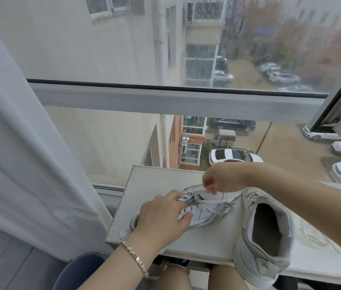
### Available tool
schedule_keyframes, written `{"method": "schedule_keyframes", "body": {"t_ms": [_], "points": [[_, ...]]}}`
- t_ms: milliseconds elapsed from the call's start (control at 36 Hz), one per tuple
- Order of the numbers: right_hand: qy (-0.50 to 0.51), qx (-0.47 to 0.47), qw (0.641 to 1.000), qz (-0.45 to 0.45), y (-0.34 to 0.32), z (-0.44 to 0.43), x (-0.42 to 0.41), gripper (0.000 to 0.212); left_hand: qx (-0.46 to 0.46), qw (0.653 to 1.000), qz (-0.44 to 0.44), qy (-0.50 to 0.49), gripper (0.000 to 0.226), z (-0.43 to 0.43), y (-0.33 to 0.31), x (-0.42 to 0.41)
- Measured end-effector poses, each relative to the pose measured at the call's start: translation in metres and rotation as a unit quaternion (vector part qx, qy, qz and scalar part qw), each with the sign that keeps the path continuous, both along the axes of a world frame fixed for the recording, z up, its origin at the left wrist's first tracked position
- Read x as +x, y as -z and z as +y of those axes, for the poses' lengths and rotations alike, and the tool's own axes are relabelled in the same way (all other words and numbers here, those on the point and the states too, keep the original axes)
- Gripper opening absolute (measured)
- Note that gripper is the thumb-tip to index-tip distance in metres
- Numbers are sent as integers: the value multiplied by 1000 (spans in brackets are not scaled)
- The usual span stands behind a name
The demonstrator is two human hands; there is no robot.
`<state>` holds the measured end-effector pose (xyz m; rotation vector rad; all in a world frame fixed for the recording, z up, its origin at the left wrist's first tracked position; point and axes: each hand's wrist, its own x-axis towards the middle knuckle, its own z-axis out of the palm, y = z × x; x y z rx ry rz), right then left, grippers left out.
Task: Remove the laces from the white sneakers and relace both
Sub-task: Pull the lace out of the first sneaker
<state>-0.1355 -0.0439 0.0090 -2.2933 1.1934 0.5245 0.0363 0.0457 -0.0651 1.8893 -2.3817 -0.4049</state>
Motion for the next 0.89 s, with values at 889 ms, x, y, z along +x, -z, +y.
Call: {"method": "schedule_keyframes", "body": {"t_ms": [889], "points": [[179, -53, 980, -71, 40, 6, 10, 31, -10, 998, -16, -66, 40, -1, 4, -16]]}}
